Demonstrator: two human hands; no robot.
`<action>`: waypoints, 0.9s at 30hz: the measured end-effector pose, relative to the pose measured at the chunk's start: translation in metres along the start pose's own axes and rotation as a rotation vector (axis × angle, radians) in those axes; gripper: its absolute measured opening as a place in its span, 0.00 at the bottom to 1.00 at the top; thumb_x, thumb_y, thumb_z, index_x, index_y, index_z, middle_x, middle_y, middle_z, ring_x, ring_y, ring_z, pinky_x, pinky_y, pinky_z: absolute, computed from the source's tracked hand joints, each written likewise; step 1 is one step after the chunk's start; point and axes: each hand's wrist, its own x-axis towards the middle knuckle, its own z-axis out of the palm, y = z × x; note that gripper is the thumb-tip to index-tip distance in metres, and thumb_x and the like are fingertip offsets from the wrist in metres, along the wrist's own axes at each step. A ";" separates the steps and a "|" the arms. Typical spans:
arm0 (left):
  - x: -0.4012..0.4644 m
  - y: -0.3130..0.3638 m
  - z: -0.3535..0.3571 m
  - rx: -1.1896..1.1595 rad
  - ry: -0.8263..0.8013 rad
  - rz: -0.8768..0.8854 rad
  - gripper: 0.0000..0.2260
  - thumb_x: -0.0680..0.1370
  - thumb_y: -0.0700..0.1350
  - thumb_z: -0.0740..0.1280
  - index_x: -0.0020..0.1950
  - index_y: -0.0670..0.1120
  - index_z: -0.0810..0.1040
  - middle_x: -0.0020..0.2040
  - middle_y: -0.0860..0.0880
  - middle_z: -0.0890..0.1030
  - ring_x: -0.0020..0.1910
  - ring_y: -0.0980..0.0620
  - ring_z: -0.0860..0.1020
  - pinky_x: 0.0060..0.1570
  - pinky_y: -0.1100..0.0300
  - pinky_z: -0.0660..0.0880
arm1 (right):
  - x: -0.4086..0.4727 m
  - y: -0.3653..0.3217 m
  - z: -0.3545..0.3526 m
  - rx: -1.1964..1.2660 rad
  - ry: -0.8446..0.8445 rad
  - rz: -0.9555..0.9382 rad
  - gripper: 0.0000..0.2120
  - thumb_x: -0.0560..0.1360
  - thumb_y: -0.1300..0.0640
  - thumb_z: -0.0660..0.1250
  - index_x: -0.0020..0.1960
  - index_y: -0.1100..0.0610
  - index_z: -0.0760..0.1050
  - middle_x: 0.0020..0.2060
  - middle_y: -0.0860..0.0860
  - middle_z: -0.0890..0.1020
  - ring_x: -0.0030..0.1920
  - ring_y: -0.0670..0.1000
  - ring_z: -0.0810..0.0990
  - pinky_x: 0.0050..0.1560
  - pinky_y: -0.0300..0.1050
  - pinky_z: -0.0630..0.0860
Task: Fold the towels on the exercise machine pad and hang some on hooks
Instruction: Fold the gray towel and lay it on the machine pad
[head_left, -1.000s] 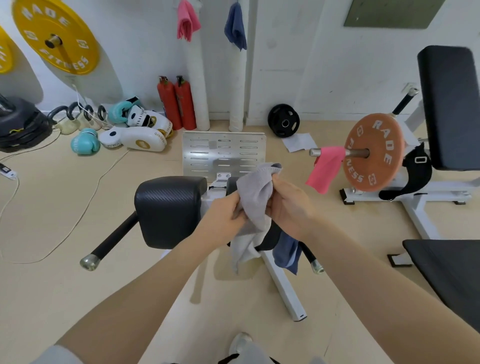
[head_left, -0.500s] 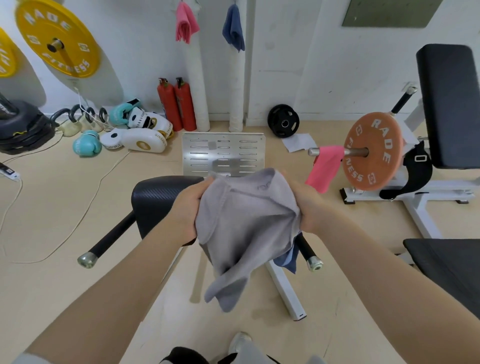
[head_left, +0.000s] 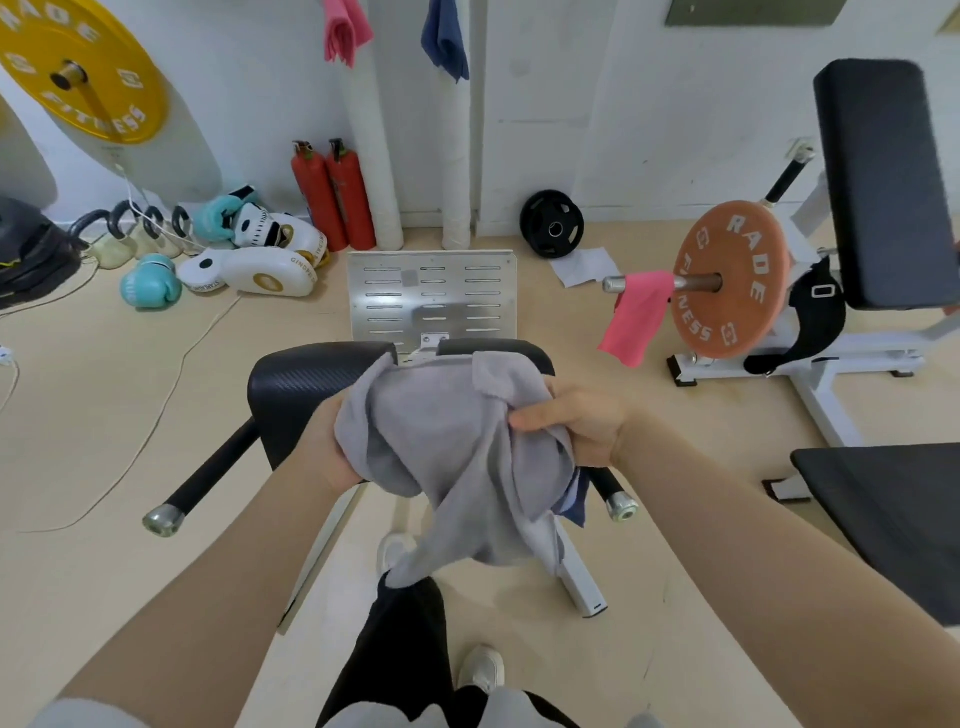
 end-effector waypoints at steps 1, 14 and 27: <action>0.003 -0.003 -0.003 -0.029 -0.097 -0.092 0.20 0.80 0.54 0.54 0.50 0.44 0.80 0.46 0.44 0.81 0.44 0.46 0.80 0.40 0.55 0.77 | 0.001 0.002 -0.002 0.077 0.020 -0.055 0.14 0.67 0.65 0.64 0.52 0.58 0.76 0.43 0.52 0.85 0.44 0.51 0.83 0.48 0.45 0.81; 0.091 0.019 0.008 0.638 -0.503 -0.427 0.17 0.67 0.42 0.74 0.55 0.42 0.78 0.48 0.44 0.84 0.44 0.48 0.82 0.43 0.55 0.79 | 0.043 -0.050 -0.050 0.128 0.352 0.020 0.07 0.77 0.57 0.62 0.47 0.58 0.77 0.37 0.53 0.83 0.39 0.50 0.82 0.44 0.44 0.78; 0.250 0.058 0.081 0.458 -0.091 0.003 0.19 0.78 0.43 0.62 0.67 0.56 0.65 0.56 0.53 0.71 0.52 0.53 0.72 0.52 0.58 0.67 | 0.168 -0.075 -0.171 -0.449 1.097 -0.070 0.35 0.73 0.48 0.67 0.73 0.56 0.54 0.65 0.52 0.67 0.62 0.54 0.69 0.62 0.50 0.69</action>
